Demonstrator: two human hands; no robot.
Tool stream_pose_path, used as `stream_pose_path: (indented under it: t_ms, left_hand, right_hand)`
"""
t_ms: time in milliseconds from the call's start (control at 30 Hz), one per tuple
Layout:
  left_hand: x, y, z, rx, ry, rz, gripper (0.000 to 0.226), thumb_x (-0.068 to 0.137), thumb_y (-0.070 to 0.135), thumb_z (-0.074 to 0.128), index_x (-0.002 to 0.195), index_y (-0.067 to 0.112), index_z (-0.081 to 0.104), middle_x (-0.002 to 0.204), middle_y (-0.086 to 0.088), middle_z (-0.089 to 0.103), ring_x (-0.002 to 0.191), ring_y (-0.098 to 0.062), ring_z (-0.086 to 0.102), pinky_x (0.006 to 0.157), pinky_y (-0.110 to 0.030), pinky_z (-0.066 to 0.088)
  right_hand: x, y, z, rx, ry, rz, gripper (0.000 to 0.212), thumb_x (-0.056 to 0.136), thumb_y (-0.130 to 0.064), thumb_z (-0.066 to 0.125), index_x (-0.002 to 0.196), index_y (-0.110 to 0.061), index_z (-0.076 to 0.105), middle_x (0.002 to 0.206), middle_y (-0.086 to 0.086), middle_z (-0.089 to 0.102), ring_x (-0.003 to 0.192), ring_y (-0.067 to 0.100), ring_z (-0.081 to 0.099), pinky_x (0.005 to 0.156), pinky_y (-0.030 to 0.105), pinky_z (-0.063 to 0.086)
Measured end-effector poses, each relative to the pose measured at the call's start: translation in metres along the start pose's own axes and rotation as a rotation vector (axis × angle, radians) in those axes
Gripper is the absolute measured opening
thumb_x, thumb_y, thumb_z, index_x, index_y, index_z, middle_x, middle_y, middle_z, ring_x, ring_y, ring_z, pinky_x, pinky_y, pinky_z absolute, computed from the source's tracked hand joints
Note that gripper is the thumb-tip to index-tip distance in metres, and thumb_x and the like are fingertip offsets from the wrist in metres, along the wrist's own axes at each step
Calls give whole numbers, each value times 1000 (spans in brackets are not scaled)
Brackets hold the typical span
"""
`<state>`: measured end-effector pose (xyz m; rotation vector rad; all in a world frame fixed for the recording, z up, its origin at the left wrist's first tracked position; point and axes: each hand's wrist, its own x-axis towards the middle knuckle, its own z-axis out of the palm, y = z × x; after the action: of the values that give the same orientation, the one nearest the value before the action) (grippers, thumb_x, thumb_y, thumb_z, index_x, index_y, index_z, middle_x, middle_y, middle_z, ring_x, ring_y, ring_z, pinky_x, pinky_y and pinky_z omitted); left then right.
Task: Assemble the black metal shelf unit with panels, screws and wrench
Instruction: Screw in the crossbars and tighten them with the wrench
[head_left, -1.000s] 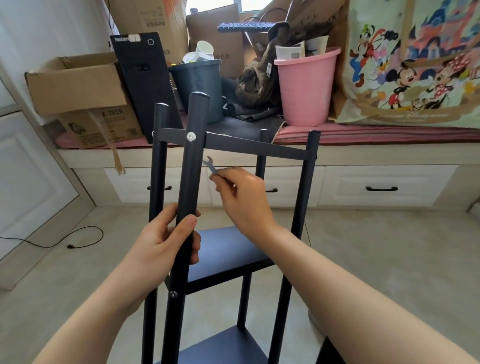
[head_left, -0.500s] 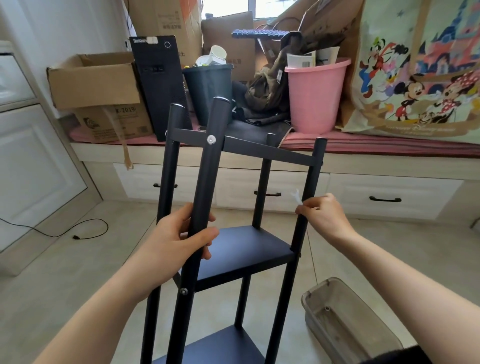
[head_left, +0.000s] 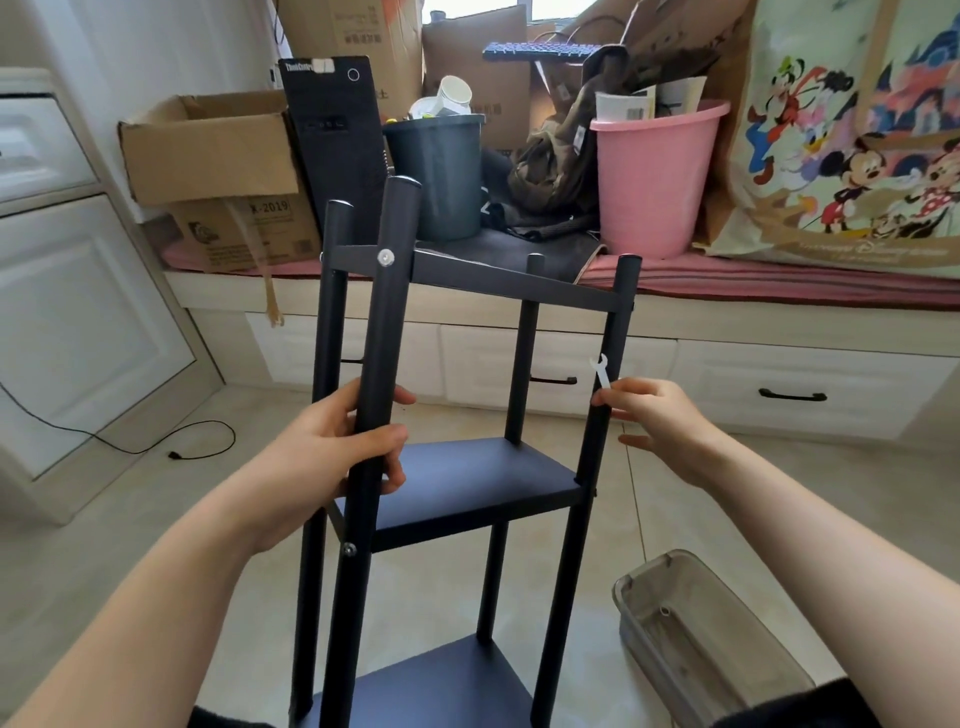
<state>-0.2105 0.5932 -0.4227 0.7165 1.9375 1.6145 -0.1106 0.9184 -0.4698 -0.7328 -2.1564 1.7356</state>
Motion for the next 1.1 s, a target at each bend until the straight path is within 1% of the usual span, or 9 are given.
stream_pose_path:
  t_ms: [167, 300, 400, 500, 667, 833, 900, 1000, 1100]
  left_hand:
    - [2, -6, -12, 245, 159, 27, 23, 97, 32, 64, 115, 46, 63, 85, 7, 68, 82, -14, 69, 77, -31, 56]
    - [13, -12, -13, 517, 486, 80, 17, 98, 33, 62, 114, 27, 63, 77, 8, 58, 72, -12, 55, 61, -25, 41]
    - [18, -16, -18, 611, 640, 56, 17, 99, 30, 61, 110, 17, 64, 79, 5, 59, 78, -18, 55, 57, -22, 34]
    - [22, -17, -25, 608, 673, 78, 18, 99, 26, 63, 108, 11, 67, 89, -2, 65, 84, -22, 57, 59, -24, 37]
    - [26, -23, -30, 553, 713, 139, 19, 99, 23, 63, 112, 10, 68, 92, -2, 67, 92, -28, 63, 80, -40, 52]
    - [30, -35, -36, 444, 710, 131, 10, 99, 20, 63, 103, 13, 68, 85, -1, 68, 88, -29, 66, 83, -48, 56]
    - [33, -39, -38, 379, 684, 117, 6, 99, 20, 63, 101, 16, 67, 86, -1, 68, 86, -27, 67, 82, -47, 57]
    - [38, -43, -42, 277, 666, 100, 4, 99, 20, 63, 97, 20, 66, 86, -2, 69, 84, -21, 69, 75, -38, 56]
    - [41, -50, -44, 258, 651, 79, 8, 99, 20, 62, 92, 21, 65, 85, -3, 69, 85, -20, 69, 76, -37, 56]
  right_hand:
    - [0, -8, 3, 54, 18, -29, 14, 94, -25, 63, 89, -16, 72, 118, 5, 64, 118, 26, 55, 101, 48, 46]
    - [-4, -12, 6, 40, -13, -58, 15, 95, -23, 61, 88, -16, 72, 113, 5, 65, 113, 25, 58, 98, 46, 49]
    - [-6, -15, 10, 30, -53, -83, 15, 96, -22, 60, 91, -14, 71, 105, 5, 68, 107, 23, 63, 88, 37, 54]
    - [-7, -17, 15, 1, -48, -130, 16, 96, -23, 60, 93, -13, 72, 103, 3, 70, 103, 17, 64, 88, 35, 53]
    - [-11, -21, 21, -33, 9, -216, 16, 96, -23, 61, 88, -17, 73, 85, -14, 73, 85, -2, 64, 73, 22, 43]
    - [-21, -27, 24, -41, 27, -301, 18, 95, -22, 61, 85, -20, 75, 93, -7, 73, 81, -4, 63, 74, 23, 43]
    - [-26, -34, 26, -25, 52, -334, 18, 95, -21, 60, 85, -18, 74, 96, -3, 71, 79, -2, 63, 72, 22, 46]
    - [-38, -48, 30, 23, 77, -397, 19, 94, -15, 61, 79, -19, 73, 99, 4, 66, 72, -4, 61, 63, 10, 45]
    - [-56, -59, 33, -28, 80, -485, 17, 93, -14, 63, 82, -19, 75, 96, 1, 61, 77, -2, 61, 71, 11, 46]
